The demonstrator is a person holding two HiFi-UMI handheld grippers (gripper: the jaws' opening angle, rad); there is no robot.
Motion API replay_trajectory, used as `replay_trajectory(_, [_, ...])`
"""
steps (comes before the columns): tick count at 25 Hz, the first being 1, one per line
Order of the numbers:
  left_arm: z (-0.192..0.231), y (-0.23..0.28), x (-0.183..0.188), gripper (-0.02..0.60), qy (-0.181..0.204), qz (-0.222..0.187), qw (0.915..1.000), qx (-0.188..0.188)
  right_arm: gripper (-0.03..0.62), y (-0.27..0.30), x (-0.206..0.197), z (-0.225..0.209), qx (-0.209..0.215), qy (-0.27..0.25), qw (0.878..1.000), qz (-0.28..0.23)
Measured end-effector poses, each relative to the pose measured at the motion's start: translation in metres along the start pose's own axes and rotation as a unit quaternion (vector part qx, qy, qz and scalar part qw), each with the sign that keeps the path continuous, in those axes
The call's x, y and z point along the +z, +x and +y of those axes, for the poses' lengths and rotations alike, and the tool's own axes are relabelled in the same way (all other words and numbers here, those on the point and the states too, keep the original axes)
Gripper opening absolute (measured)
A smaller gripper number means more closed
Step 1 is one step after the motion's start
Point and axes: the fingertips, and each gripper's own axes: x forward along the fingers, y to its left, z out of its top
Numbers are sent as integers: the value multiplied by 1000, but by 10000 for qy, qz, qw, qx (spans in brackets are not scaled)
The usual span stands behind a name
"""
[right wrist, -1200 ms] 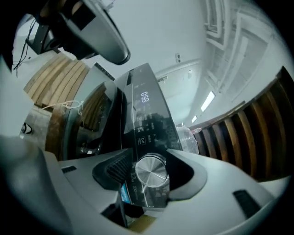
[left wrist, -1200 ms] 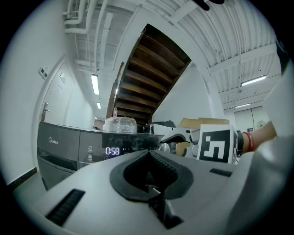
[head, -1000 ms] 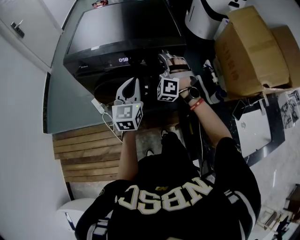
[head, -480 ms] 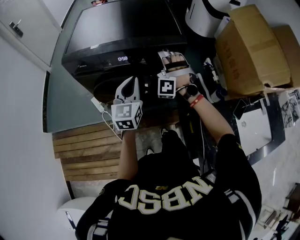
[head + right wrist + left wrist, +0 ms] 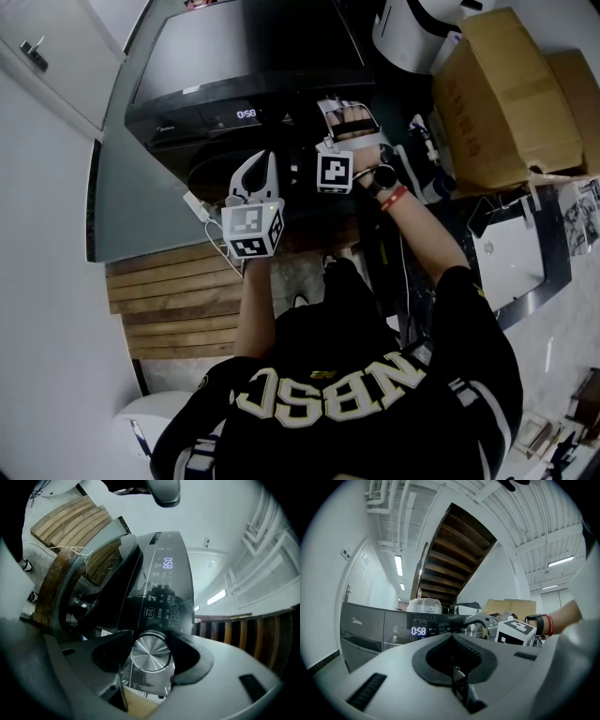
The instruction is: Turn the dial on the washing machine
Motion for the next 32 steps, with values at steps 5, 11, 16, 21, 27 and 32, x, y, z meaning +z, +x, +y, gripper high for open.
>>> replay_trajectory(5, [-1, -1, 2, 14, 6, -13, 10000, -13, 267, 0, -3, 0, 6, 166, 9998, -75])
replay_trajectory(11, [-4, -2, 4, 14, 42, -28, 10000, -14, 267, 1, -10, -2, -44, 1365, 9905, -140])
replay_trajectory(16, [-1, -5, 6, 14, 49, -45, 10000, 35, 267, 1, -13, -9, -101, 2416, 9702, -150])
replay_trajectory(21, [0, -8, 6, 14, 51, -56, 10000, 54, 267, 1, -13, -10, -112, 2542, 9670, -114])
replay_trajectory(27, [1, -8, 5, 14, 37, -53, 10000, 36, 267, 2, -13, -10, -138, 2617, 9650, -122])
replay_trajectory(32, [2, -8, 7, 15, 37, -63, 10000, 18, 267, 2, -12, -12, -148, 2745, 9614, -155])
